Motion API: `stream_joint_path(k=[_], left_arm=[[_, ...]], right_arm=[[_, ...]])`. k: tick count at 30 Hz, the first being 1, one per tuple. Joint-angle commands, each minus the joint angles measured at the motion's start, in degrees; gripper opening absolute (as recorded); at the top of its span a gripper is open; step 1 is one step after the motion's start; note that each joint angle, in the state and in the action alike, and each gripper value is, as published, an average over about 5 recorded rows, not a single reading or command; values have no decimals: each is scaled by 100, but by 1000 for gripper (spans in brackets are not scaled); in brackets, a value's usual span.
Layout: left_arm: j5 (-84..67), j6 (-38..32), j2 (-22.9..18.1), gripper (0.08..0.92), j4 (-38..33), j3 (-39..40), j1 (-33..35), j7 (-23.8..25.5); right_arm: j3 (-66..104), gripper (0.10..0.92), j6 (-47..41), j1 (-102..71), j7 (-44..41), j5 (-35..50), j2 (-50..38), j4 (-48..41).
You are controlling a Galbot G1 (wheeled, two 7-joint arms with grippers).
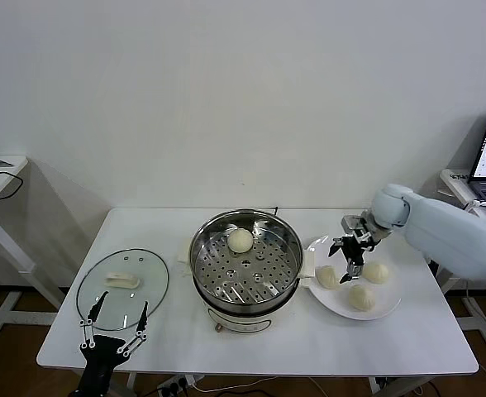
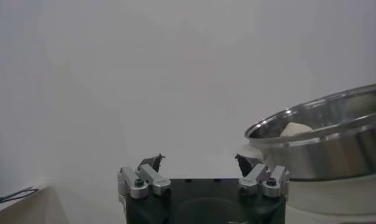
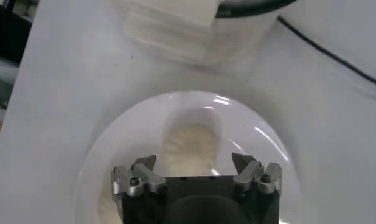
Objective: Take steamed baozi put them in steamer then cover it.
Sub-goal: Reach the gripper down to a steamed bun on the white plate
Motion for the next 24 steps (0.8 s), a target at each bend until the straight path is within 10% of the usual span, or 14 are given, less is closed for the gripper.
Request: stream_joint_path(k=[1, 24], left_arm=[[-2, -3, 3, 823, 33, -14, -5, -7], [-86, -41, 0, 823, 16, -1, -52, -20]], right_arm=[[63, 823, -112, -297, 141, -76, 189, -308], [154, 656, -87, 197, -22, -182, 39, 15]])
